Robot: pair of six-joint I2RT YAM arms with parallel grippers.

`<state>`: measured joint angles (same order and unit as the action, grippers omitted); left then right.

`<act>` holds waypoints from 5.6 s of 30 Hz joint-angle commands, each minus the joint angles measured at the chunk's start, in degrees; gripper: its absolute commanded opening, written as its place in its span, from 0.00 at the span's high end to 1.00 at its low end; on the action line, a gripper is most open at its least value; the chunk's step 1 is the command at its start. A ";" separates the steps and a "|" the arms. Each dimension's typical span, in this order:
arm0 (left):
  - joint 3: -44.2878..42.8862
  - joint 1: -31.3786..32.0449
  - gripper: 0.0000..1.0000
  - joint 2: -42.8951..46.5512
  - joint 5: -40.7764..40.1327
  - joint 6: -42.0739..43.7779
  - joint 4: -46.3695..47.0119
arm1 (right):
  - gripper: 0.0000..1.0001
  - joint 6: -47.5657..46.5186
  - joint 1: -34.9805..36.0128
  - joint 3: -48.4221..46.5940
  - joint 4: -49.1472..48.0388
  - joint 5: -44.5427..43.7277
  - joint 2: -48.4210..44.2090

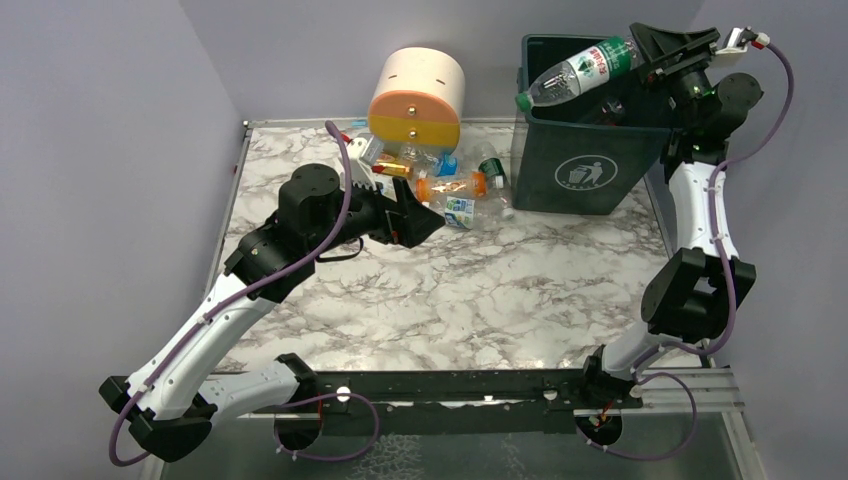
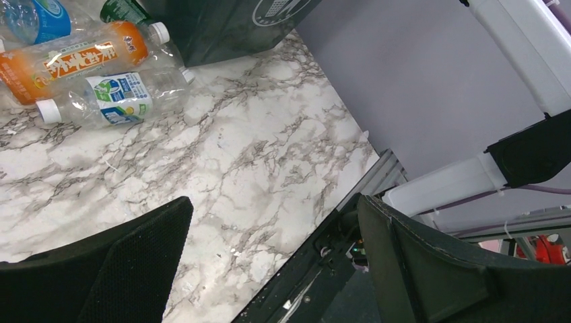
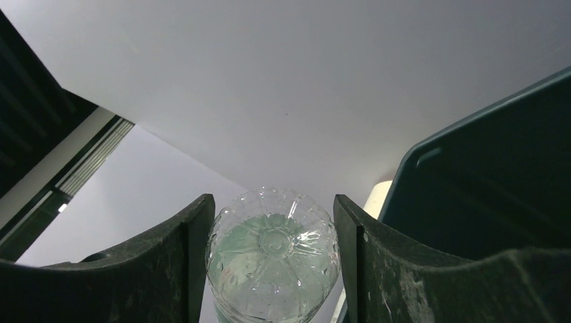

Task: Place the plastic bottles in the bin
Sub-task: Place the plastic bottle in the trash bin, then pick up the plastic bottle at the center of the board.

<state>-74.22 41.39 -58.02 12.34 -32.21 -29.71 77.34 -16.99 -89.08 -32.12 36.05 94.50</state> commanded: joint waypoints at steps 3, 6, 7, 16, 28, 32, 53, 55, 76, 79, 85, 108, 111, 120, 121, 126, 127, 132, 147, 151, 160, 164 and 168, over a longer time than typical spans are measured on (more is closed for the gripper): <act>-0.82 0.10 0.01 0.84 -1.79 1.65 -0.76 | 0.52 -6.90 -0.36 -2.53 4.76 -10.12 -1.94; -0.99 0.10 0.01 0.93 -1.88 1.92 -1.04 | 0.50 -10.25 -0.70 -2.27 7.15 -13.83 -3.16; -1.08 0.10 0.01 0.94 -1.92 2.04 -1.14 | 0.50 -10.81 -0.86 -2.22 7.46 -14.76 -3.40; -1.04 0.10 0.01 1.32 -2.57 2.74 -1.92 | 0.46 -16.95 -1.19 -4.17 12.57 -20.40 -4.32; -2.95 0.08 0.01 -1.20 -2.68 1.87 -3.57 | 0.10 -21.57 -1.20 -7.18 18.97 -19.23 -2.47; -5.74 0.04 0.01 -3.73 -3.95 1.61 -5.45 | 0.09 -20.55 -1.20 -7.51 18.92 -16.63 -2.19; -1.37 -11.12 0.01 -18.21 -5.32 -3.58 0.34 | 0.06 -32.03 5.88 11.64 26.19 0.98 -28.28; 0.19 -12.94 0.01 -19.30 -4.62 -4.10 1.85 | 0.06 -33.97 7.51 14.85 27.51 0.86 -30.48; -7.33 -30.36 0.01 -36.22 -26.15 10.65 0.65 | 0.06 -36.48 12.00 28.13 32.08 5.83 -38.10; -9.24 -31.02 0.01 -38.96 -28.01 15.66 0.92 | 0.06 -36.44 12.13 29.22 32.28 6.44 -38.93; -13.81 -33.03 0.01 -45.75 -26.29 19.35 -1.35 | 0.06 -36.23 12.25 31.47 32.17 7.77 -40.49; -10.11 -33.66 0.01 -52.76 -18.04 21.55 -8.49 | 0.06 -36.21 12.25 37.54 29.57 9.91 -41.59; -8.73 -33.56 0.01 -51.70 -17.29 20.77 -8.44 | 0.06 -36.30 12.24 37.77 29.50 9.96 -41.51; -4.63 -33.56 0.01 -49.78 -17.11 19.98 -8.57 | 0.06 -35.08 12.23 38.87 28.54 10.61 -41.92; -4.33 -33.56 0.01 -49.70 -17.08 19.72 -8.52 | 0.06 -35.07 12.24 38.94 28.58 10.62 -42.10; -3.83 -33.35 0.06 -48.98 -17.03 18.74 -8.40 | 0.06 -35.15 12.25 39.36 29.04 10.53 -42.73; -3.72 -33.31 0.07 -48.87 -16.86 18.46 -8.26 | 0.06 -35.15 12.25 39.43 29.04 10.53 -42.80; -3.66 -33.21 0.29 -48.77 -15.82 17.71 -8.08 | 0.06 -35.06 12.25 39.75 29.29 10.62 -43.10; -3.74 -32.55 0.45 -44.19 -11.99 16.34 -8.17 | 0.06 -35.24 12.25 40.56 29.79 10.62 -43.19; -5.79 -32.10 0.45 -41.87 -8.94 15.63 -8.38 | 0.06 -35.26 12.24 40.29 29.91 10.68 -42.88; -6.79 -30.58 0.45 -35.63 2.10 13.15 -7.89 | 0.06 -34.66 12.25 39.11 30.01 11.47 -41.61; -7.17 -29.26 0.45 -32.82 5.69 11.67 -7.04 | 0.06 -32.98 12.23 38.94 28.52 12.43 -40.48; -7.30 -27.45 0.45 -30.25 8.06 10.42 -6.14 | 0.06 -32.56 12.33 38.07 28.19 12.96 -39.21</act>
<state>-79.26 12.25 -92.12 14.72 -19.66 -38.17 43.59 -4.93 -49.04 -1.67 46.61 54.28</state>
